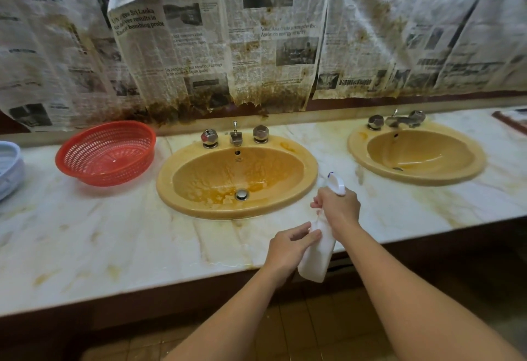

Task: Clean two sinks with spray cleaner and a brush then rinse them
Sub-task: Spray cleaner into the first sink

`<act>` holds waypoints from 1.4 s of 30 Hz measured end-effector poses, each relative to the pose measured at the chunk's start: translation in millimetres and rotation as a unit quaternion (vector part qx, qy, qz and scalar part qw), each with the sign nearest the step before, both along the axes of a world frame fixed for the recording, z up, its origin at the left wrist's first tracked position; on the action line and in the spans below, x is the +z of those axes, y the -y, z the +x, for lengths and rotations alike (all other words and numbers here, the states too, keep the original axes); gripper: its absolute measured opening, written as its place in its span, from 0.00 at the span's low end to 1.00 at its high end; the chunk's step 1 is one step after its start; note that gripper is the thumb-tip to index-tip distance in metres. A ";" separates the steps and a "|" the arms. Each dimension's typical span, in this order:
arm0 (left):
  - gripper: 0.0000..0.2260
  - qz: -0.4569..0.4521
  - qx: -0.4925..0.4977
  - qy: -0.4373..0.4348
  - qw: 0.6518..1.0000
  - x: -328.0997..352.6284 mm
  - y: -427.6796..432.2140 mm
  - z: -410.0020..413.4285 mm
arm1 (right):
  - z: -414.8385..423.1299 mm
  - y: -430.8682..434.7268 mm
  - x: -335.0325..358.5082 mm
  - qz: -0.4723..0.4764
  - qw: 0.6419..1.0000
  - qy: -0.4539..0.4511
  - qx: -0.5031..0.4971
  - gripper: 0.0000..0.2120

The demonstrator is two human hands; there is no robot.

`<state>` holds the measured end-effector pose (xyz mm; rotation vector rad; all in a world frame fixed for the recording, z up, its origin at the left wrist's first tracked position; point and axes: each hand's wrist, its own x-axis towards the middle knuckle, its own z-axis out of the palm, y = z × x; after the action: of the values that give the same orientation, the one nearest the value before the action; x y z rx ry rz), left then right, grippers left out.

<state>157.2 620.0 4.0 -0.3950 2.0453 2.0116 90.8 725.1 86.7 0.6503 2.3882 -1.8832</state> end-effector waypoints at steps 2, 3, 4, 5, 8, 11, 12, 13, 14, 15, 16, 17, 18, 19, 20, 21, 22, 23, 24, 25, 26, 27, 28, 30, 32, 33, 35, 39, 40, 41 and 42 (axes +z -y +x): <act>0.29 0.008 -0.006 0.010 1.000 -3.9 -1.7 1.9 | 2.5 -1.9 -3.1 -0.001 1.000 0.008 -0.014 0.07; 0.29 0.012 -0.010 0.016 1.000 -6.1 -2.4 3.2 | 4.7 -2.7 -4.9 0.002 1.000 0.015 -0.019 0.07; 0.30 0.018 -0.017 0.024 0.999 -8.1 -3.3 5.1 | 7.0 -4.0 -7.2 0.004 1.000 0.023 -0.020 0.07; 0.32 0.022 -0.024 0.031 0.999 -9.7 -3.9 7.1 | 9.5 -5.3 -9.7 0.003 0.999 0.029 -0.019 0.07; 0.36 0.025 -0.038 0.046 0.998 -15.5 -4.6 14.5 | 15.9 -9.2 -19.5 -0.011 0.999 0.045 0.001 0.07; 0.32 0.032 -0.045 0.058 0.997 -20.7 -2.8 21.5 | 22.1 -10.2 -27.9 -0.017 0.998 0.055 0.022 0.11; 0.31 0.037 -0.048 0.061 0.996 -21.2 -2.7 23.7 | 24.0 -10.2 -30.1 -0.010 0.998 0.060 0.027 0.13; 0.31 0.040 -0.048 0.063 0.996 -21.9 -3.1 25.9 | 26.1 -10.1 -31.5 -0.006 0.998 0.064 0.029 0.14; 0.30 0.041 -0.045 0.065 0.996 -21.8 -4.0 28.3 | 27.9 -10.1 -32.8 -0.006 0.997 0.067 0.033 0.13; 0.29 0.043 -0.037 0.067 0.996 -22.1 -5.2 30.8 | 29.7 -10.2 -34.2 -0.007 0.997 0.069 0.042 0.12; 0.28 0.042 -0.027 0.070 0.996 -22.6 -6.3 33.5 | 31.2 -10.3 -36.1 -0.011 0.996 0.070 0.055 0.11; 0.27 0.040 -0.019 0.072 0.996 -23.9 -7.0 36.2 | 33.0 -10.2 -37.2 -0.017 0.995 0.069 0.072 0.12; 0.26 0.036 -0.014 0.075 0.996 -24.6 -7.7 39.2 | 34.4 -10.3 -39.1 -0.025 0.993 0.069 0.091 0.14; 0.26 0.033 -0.013 0.078 0.996 -26.0 -8.2 42.2 | 36.2 -10.1 -40.7 -0.026 0.991 0.071 0.106 0.16; 0.26 0.031 -0.012 0.081 0.996 -27.0 -8.3 45.6 | 38.1 -9.9 -41.6 -0.021 0.990 0.076 0.117 0.16; 0.24 0.031 -0.009 0.084 0.996 -27.6 -8.0 48.8 | 40.1 -9.5 -42.1 -0.012 0.989 0.081 0.127 0.15; 0.23 0.033 -0.006 0.086 0.996 -28.6 -7.0 52.0 | 42.7 -8.9 -41.6 -0.001 0.987 0.085 0.139 0.12; 0.22 0.037 -0.001 0.089 0.995 -29.9 -5.9 55.2 | 45.8 -7.3 -40.7 0.009 0.984 0.088 0.155 0.10; 0.22 0.040 0.005 0.092 0.995 -31.9 -4.3 58.5 | 48.5 -5.3 -39.4 0.015 0.981 0.090 0.171 0.09; 0.22 0.041 0.010 0.094 0.995 -33.4 -2.4 61.8 | 50.8 -2.9 -38.7 0.012 0.979 0.089 0.183 0.09; 0.24 0.039 0.015 0.093 0.995 -35.5 0.0 64.6 | 52.3 -0.1 -38.4 0.000 0.977 0.089 0.195 0.09; 0.26 0.039 0.021 0.094 0.995 -36.8 2.5 67.7 | 53.2 2.3 -39.2 -0.011 0.975 0.087 0.205 0.11; 0.27 0.039 0.027 0.097 0.994 -37.0 5.5 70.5 | 53.5 5.5 -40.0 -0.018 0.973 0.088 0.212 0.12; 0.24 0.040 0.036 0.096 0.994 -36.3 12.2 76.4 | 55.7 12.8 -41.0 -0.014 0.970 0.085 0.228 0.11; 0.23 0.045 0.048 0.095 0.993 -34.9 19.2 82.2 | 59.9 20.9 -39.6 0.003 0.967 0.077 0.245 0.07; 0.22 0.046 0.056 0.094 0.993 -34.1 22.6 85.1 | 62.0 25.4 -39.0 0.004 0.965 0.073 0.250 0.05; 0.22 0.046 0.070 0.095 0.992 -33.3 29.2 91.4 | 64.6 33.7 -38.8 -0.013 0.962 0.069 0.265 0.06; 0.27 0.045 0.091 0.088 0.991 -29.4 45.1 106.1 | 71.4 56.6 -38.3 -0.003 0.953 0.071 0.294 0.05; 0.27 0.046 0.104 0.089 0.990 -27.8 49.3 109.1 | 74.3 62.3 -36.3 0.006 0.951 0.070 0.301 0.05; 0.28 0.046 0.117 0.089 0.988 -26.6 53.6 112.3 | 76.4 67.8 -35.3 0.009 0.949 0.066 0.308 0.05; 0.28 0.046 0.130 0.088 0.987 -25.9 57.8 115.5 | 78.2 73.3 -34.8 0.008 0.947 0.063 0.315 0.04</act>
<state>272.7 562.2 -21.9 -0.8264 1.8680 2.1186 168.9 651.8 51.9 -0.0168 2.1665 -1.4939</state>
